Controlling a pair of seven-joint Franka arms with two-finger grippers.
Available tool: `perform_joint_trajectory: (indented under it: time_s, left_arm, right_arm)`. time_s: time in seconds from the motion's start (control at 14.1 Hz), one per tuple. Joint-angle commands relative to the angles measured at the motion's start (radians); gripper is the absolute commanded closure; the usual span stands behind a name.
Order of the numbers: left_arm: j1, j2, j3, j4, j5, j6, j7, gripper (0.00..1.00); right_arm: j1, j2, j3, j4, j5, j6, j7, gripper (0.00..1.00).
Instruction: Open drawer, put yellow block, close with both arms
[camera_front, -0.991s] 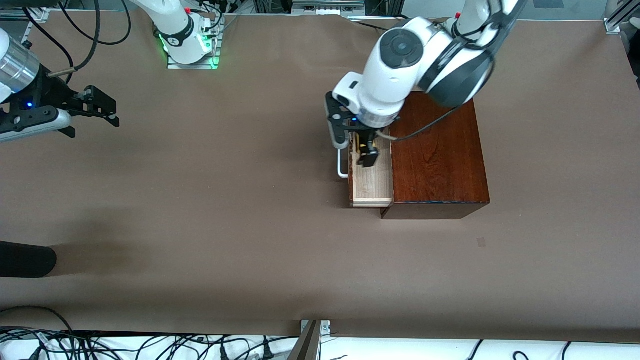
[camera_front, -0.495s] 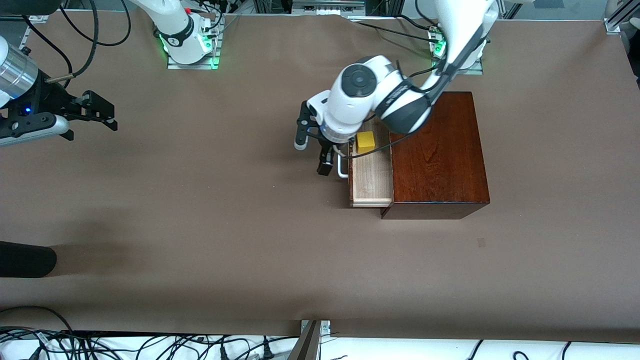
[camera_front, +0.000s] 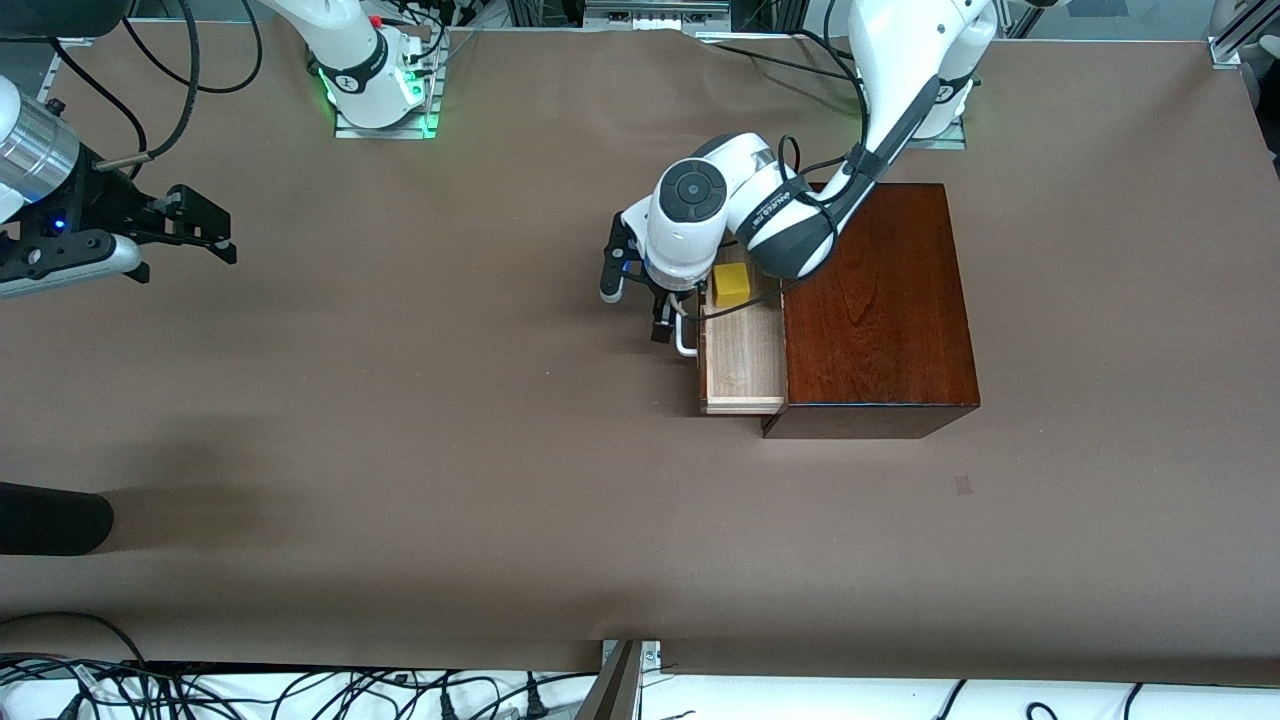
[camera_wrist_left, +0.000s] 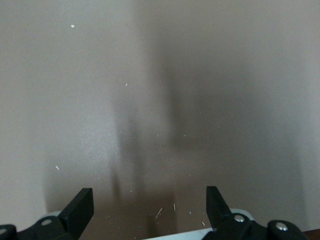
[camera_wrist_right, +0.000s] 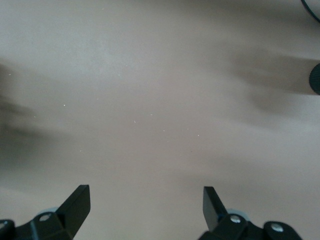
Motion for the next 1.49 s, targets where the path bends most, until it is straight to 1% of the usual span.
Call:
perform_joint_trajectory:
  time_s: [0.0, 0.21, 0.5, 0.78, 0.85, 0.99, 1.13, 1.2, 1.27, 1.42]
  left_arm:
    - [0.046, -0.027, 0.009, -0.008, 0.063, -0.117, 0.008, 0.00]
    - [0.097, -0.042, 0.009, -0.008, 0.084, -0.200, 0.014, 0.00]
    - [0.128, -0.065, 0.009, 0.012, 0.104, -0.305, 0.016, 0.00]
    - [0.123, -0.064, 0.004, 0.035, 0.096, -0.308, -0.006, 0.00]
    - [0.123, -0.078, -0.003, 0.038, 0.081, -0.309, -0.038, 0.00]
    - [0.126, -0.145, -0.016, 0.039, 0.023, -0.315, -0.165, 0.00]
    - [0.142, -0.212, -0.011, 0.045, -0.043, -0.319, -0.289, 0.00]
    - [0.168, -0.228, -0.011, 0.062, -0.080, -0.346, -0.344, 0.00]
    - [0.184, -0.230, -0.010, 0.091, -0.083, -0.399, -0.395, 0.00]
    - [0.197, -0.222, 0.004, 0.180, -0.079, -0.476, -0.481, 0.00]
  right_arm:
    - [-0.004, 0.007, 0.002, 0.016, -0.010, -0.016, 0.012, 0.00]
    - [-0.003, 0.006, 0.002, 0.018, -0.010, -0.015, 0.012, 0.00]
    - [-0.004, 0.006, 0.002, 0.018, -0.010, -0.015, 0.012, 0.00]
    - [-0.003, 0.006, 0.002, 0.018, -0.010, -0.015, 0.012, 0.00]
    - [-0.002, 0.006, 0.002, 0.018, -0.011, -0.015, 0.012, 0.00]
    - [-0.003, 0.006, 0.002, 0.018, -0.011, -0.015, 0.012, 0.00]
    - [-0.002, 0.006, 0.002, 0.018, -0.011, -0.016, 0.012, 0.00]
    - [-0.002, 0.006, 0.002, 0.018, -0.013, -0.018, 0.014, 0.00]
    - [-0.002, 0.006, 0.002, 0.016, -0.013, -0.018, 0.014, 0.00]
    - [-0.004, 0.006, 0.002, 0.016, -0.015, -0.030, 0.014, 0.00]
